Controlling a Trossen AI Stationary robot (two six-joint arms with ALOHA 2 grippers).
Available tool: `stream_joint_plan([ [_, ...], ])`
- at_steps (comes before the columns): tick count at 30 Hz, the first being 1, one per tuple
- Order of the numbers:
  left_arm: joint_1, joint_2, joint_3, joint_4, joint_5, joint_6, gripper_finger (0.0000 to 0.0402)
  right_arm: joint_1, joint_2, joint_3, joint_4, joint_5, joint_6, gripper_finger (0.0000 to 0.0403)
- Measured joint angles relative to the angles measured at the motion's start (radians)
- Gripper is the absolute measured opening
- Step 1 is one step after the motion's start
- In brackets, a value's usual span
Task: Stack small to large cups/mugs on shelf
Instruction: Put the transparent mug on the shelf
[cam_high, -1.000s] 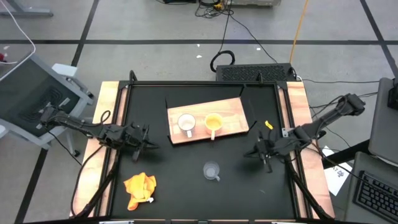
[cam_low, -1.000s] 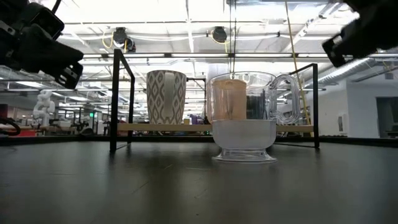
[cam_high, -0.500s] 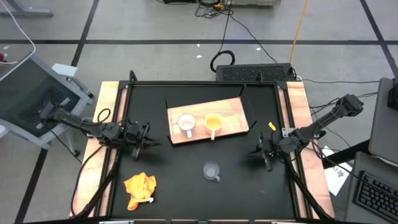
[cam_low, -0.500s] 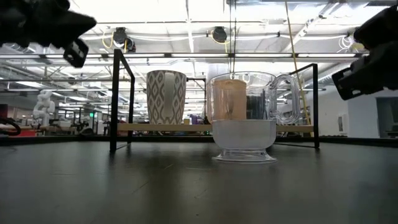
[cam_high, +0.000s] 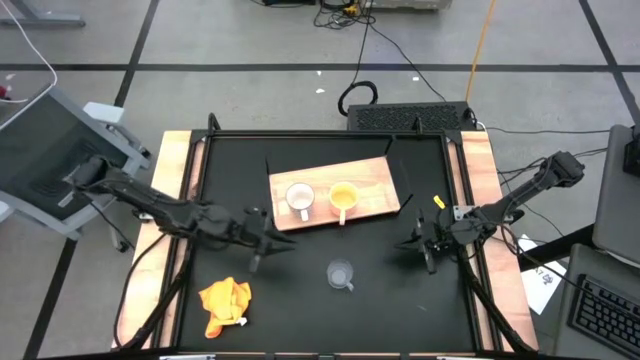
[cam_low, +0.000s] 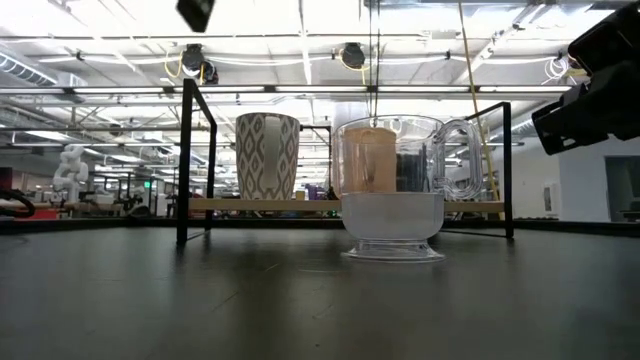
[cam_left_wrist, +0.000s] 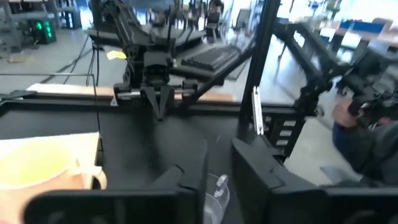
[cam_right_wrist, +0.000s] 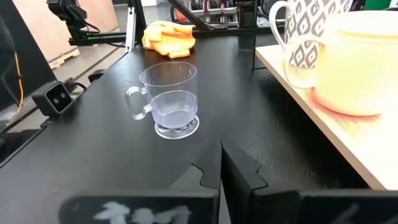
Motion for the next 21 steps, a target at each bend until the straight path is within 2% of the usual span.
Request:
stream_joint_plan([
  [8,0.032,0.279,0.344,-0.403,-0.008,-0.077,0.0197,0.0,0.0,-0.001,-0.004,-0.001,0.001,0.0],
  [12,0.058,0.398,0.517,-0.589,0.053,-0.099,0.0249,0.0,0.0,-0.002,-0.009,-0.002,0.003,0.0],
  [16,0.092,0.51,0.686,-0.766,0.082,-0.168,0.0276,0.0,0.001,-0.002,-0.009,-0.004,0.003,0.0],
  [21,0.131,0.64,0.872,-0.973,0.134,-0.206,0.0274,0.0,0.001,-0.002,-0.01,-0.005,0.004,0.0],
])
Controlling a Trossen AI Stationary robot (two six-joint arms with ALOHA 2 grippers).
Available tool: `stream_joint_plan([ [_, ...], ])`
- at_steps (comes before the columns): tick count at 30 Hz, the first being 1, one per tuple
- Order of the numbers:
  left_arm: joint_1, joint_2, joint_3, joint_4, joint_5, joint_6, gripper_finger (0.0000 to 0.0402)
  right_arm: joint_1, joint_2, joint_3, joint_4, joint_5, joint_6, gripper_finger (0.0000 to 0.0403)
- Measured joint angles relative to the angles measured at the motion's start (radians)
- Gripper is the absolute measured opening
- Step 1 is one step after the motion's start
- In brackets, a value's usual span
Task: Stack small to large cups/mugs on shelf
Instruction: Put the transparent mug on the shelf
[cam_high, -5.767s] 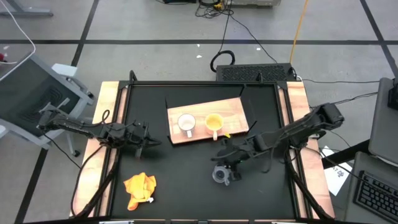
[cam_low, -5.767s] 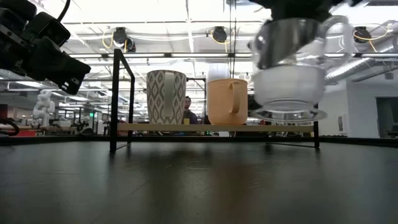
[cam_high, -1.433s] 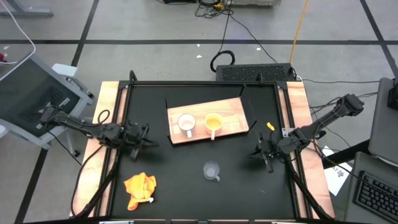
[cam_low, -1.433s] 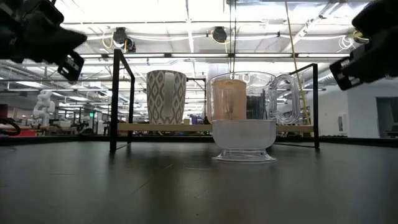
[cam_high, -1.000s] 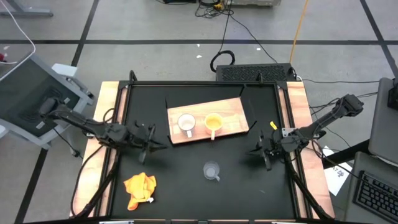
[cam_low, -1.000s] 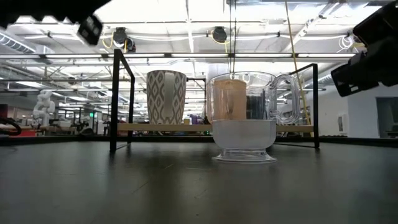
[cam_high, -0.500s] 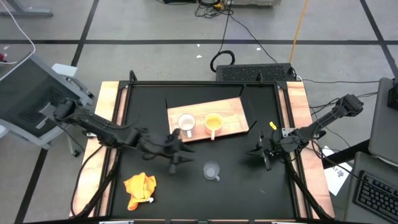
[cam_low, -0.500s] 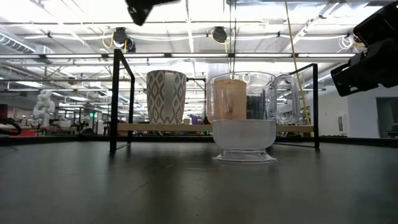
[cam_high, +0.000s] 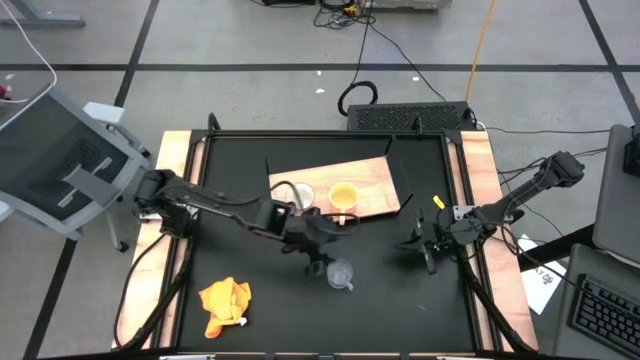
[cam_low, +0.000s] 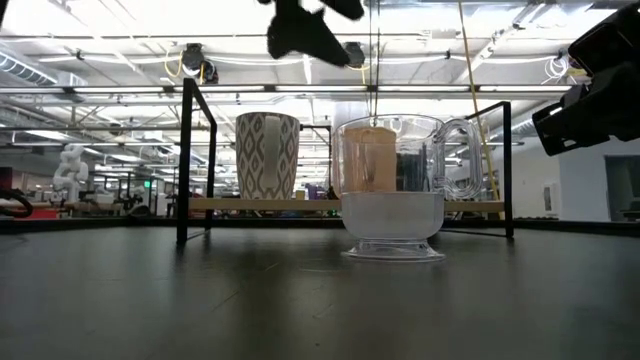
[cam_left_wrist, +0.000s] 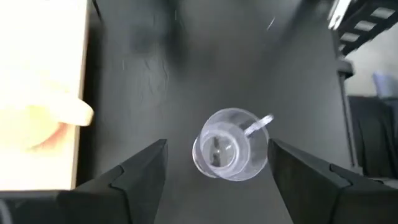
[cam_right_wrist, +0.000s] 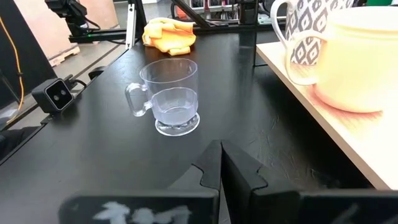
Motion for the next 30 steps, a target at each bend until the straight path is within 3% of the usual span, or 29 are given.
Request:
stream_joint_plan([
  [5,0.026,0.11,0.102,-0.11,0.052,-0.017,0.0253,0.0,0.0,0.0,-0.003,-0.01,0.004,0.0],
  [10,0.046,0.186,0.11,-0.102,0.162,-0.022,0.0238,0.0,0.001,-0.001,-0.014,-0.01,0.004,0.0],
  [30,0.072,0.283,0.11,-0.022,0.179,0.024,0.0237,0.0,0.011,-0.001,-0.013,-0.011,0.004,0.0],
])
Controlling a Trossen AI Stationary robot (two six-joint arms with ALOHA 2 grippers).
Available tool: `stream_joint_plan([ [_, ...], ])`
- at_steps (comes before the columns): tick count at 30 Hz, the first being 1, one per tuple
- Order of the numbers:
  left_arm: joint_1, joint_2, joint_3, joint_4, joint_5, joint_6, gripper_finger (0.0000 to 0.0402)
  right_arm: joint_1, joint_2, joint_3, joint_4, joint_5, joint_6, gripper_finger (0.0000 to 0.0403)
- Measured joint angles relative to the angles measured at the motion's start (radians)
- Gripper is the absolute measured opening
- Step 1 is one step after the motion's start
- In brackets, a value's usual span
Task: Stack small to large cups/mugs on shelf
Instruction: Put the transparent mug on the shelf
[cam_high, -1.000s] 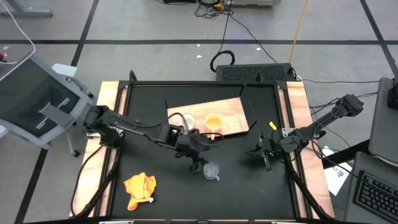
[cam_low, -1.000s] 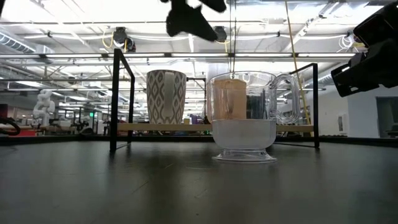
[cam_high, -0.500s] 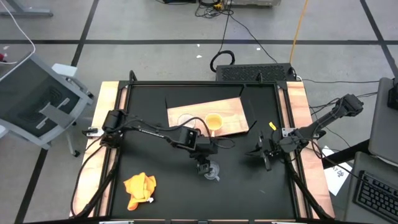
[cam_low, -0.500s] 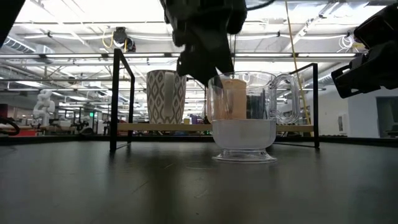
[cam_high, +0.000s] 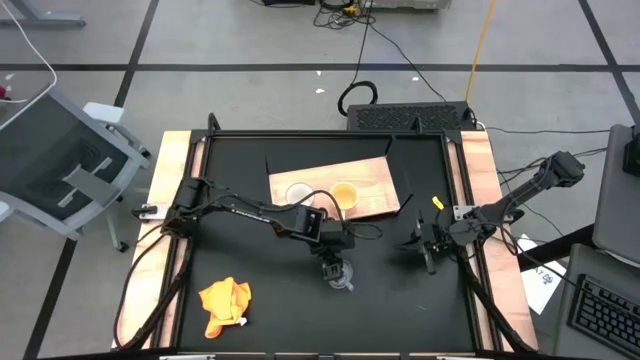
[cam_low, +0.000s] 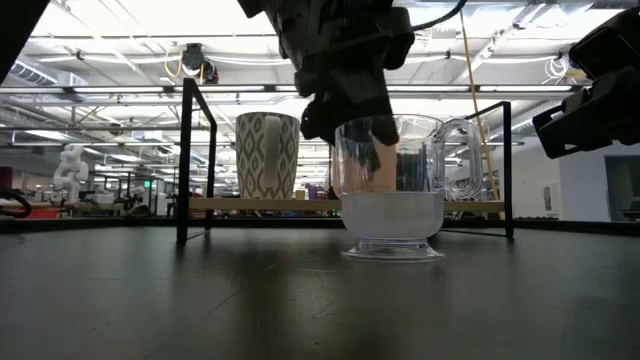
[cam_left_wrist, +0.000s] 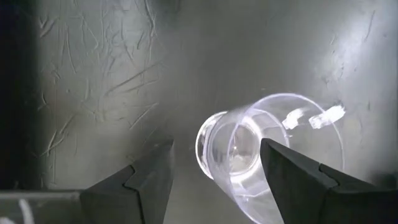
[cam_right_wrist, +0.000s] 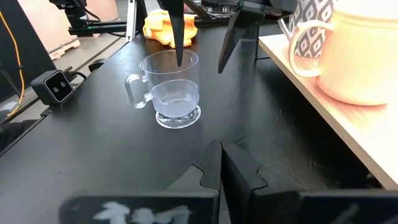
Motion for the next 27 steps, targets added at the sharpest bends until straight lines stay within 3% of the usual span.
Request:
stream_joint_plan([
  [22,-0.002,0.03,-0.002,-0.001,-0.054,0.058,0.0235,0.0,0.021,0.0,0.013,0.0,0.0,0.0],
  [27,-0.002,0.03,-0.004,0.008,-0.054,0.067,0.0187,0.0,0.023,0.0,0.014,0.0,0.0,0.0],
])
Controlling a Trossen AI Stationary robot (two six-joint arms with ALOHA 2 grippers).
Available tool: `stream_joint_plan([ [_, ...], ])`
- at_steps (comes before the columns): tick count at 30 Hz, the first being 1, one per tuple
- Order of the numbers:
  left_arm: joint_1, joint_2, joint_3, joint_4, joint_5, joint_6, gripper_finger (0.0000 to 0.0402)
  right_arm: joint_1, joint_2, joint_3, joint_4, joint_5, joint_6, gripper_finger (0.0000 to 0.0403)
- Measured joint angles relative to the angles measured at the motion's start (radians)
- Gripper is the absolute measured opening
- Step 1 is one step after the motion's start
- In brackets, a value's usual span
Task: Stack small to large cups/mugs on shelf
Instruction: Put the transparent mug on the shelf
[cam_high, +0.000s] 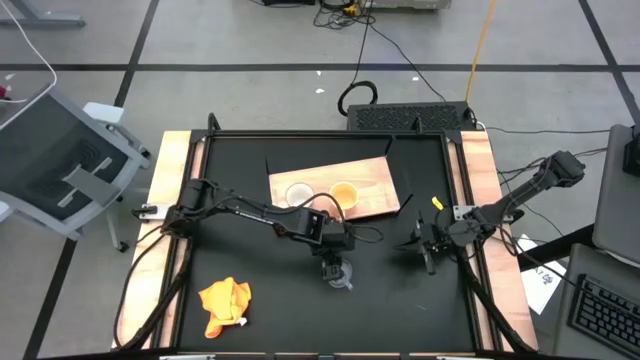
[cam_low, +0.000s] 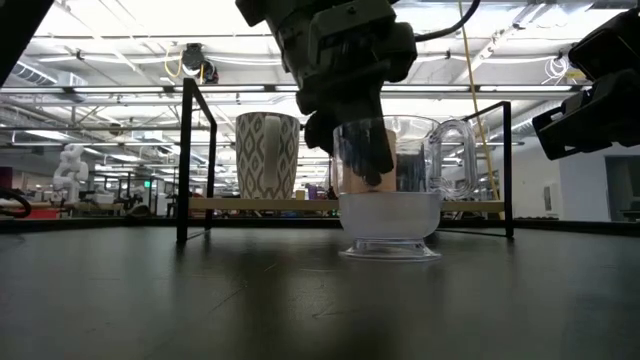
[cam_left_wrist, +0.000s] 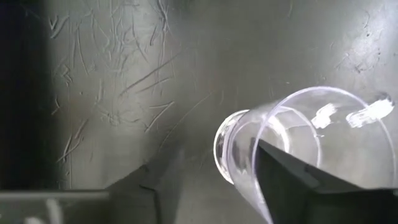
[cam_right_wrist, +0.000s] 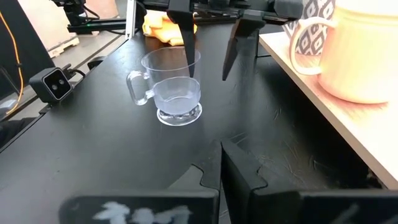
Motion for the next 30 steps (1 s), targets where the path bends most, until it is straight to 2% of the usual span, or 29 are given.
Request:
stream_joint_plan([
  [7,0.0,0.0,0.0,0.012,0.028,0.049,0.0042,0.0,0.0,0.0,0.0,0.0,0.0,0.0],
  [9,0.0,0.0,0.0,0.011,0.054,0.069,0.0013,0.0,0.0,0.0,0.0,0.0,0.0,0.0],
  [18,-0.016,0.0,0.009,0.008,0.058,0.226,0.0005,0.0,0.0,0.0,0.0,0.0,0.0,0.0],
  [30,-0.065,0.0,0.116,0.025,0.062,0.46,0.0002,0.0,0.0,0.0,-0.016,0.0,0.018,0.0],
])
